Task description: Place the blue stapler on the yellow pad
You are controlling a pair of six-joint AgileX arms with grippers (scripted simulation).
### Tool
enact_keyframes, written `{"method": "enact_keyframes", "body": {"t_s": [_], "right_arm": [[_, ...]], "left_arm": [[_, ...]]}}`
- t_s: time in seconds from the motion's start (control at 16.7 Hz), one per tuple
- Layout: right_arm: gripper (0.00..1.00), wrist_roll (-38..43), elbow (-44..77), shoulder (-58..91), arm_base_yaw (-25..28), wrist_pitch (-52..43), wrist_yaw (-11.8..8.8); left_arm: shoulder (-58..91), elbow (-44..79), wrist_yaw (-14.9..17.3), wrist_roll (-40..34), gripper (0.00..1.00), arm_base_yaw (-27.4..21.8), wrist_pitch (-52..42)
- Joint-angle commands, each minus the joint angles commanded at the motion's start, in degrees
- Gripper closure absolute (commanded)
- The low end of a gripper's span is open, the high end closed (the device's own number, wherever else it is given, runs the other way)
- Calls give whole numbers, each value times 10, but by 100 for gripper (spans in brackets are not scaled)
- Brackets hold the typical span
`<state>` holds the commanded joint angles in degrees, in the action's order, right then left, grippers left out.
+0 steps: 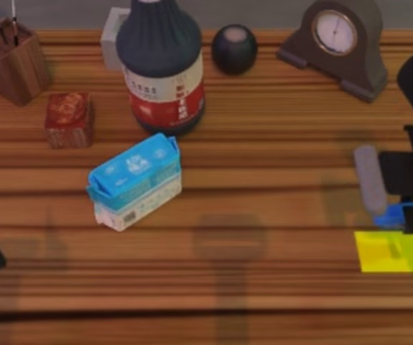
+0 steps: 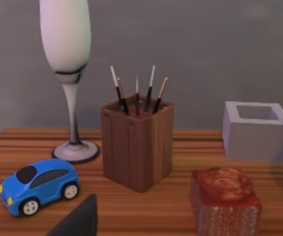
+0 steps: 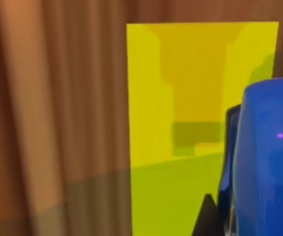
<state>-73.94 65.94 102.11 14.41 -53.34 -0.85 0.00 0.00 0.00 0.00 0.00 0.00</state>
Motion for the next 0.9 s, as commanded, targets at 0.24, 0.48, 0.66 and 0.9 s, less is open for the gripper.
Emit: {"method": "enact_keyframes", "body": {"t_s": [0.24,0.48,0.66,0.9], "right_arm": [[100,-1,-60,34,1,93,0],[100,-2,-70,40,1,106,0],[85,-2,-70,40,1,106,0],[55,-2,-70,40,1,106,0]], "left_arm": [[0,0,0,0,0,0,0],[0,0,0,0,0,0,0],[0,0,0,0,0,0,0],[0,0,0,0,0,0,0]]}}
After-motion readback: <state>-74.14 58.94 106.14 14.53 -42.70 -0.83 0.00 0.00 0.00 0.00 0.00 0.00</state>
